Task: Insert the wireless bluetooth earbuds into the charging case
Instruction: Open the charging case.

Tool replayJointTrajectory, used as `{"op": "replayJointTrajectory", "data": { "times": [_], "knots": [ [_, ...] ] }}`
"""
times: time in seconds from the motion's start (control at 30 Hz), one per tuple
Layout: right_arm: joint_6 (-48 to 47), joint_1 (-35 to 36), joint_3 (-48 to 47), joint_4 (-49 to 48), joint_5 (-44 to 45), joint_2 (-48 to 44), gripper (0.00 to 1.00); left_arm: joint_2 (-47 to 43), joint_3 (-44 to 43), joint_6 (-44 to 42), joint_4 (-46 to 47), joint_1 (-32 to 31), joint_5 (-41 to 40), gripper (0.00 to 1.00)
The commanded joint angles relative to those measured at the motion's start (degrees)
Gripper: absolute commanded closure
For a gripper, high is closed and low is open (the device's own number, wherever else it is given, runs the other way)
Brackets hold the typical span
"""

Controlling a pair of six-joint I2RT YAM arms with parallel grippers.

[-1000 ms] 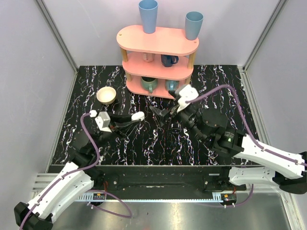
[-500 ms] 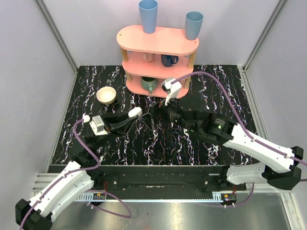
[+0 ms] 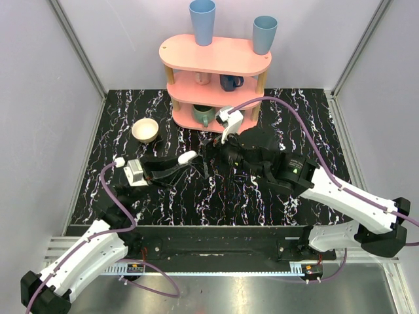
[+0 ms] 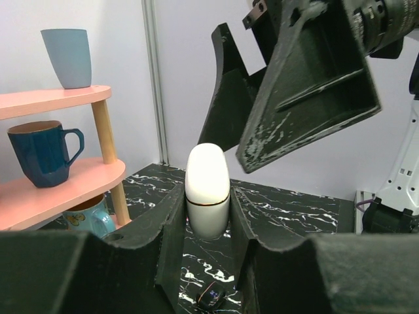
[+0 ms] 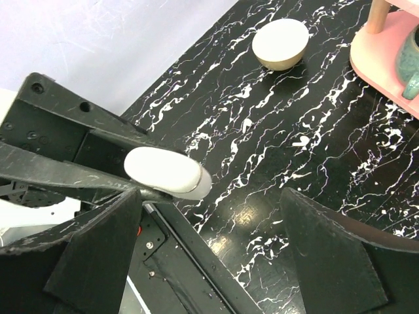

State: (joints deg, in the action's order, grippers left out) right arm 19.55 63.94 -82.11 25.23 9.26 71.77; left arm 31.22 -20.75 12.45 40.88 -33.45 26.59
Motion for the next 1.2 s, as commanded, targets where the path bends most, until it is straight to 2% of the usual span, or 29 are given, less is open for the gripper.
{"op": "replayJointTrajectory", "data": {
  "times": [0.0,0.23,0.57,1.17],
  "knots": [
    [-0.83,-0.92,-2.53,-0.45,2.08,0.39,0.07,-1.25,-2.89,1.7,4.64,-0.39,1.89,1.0],
    [-1.36,-1.19,-2.27,-0.27,2.34,0.48,0.07,-2.04,-3.94,1.09,3.15,-0.39,2.41,1.0],
    [-1.89,-2.51,-3.5,-0.89,3.31,1.01,0.06,-1.69,-5.61,2.85,2.8,-0.47,8.13,1.0],
    [-3.02,-3.74,-3.67,-4.31,-0.64,0.74,0.05,-3.36,-5.09,0.74,-1.51,-0.56,7.6,1.0]
  ]
}}
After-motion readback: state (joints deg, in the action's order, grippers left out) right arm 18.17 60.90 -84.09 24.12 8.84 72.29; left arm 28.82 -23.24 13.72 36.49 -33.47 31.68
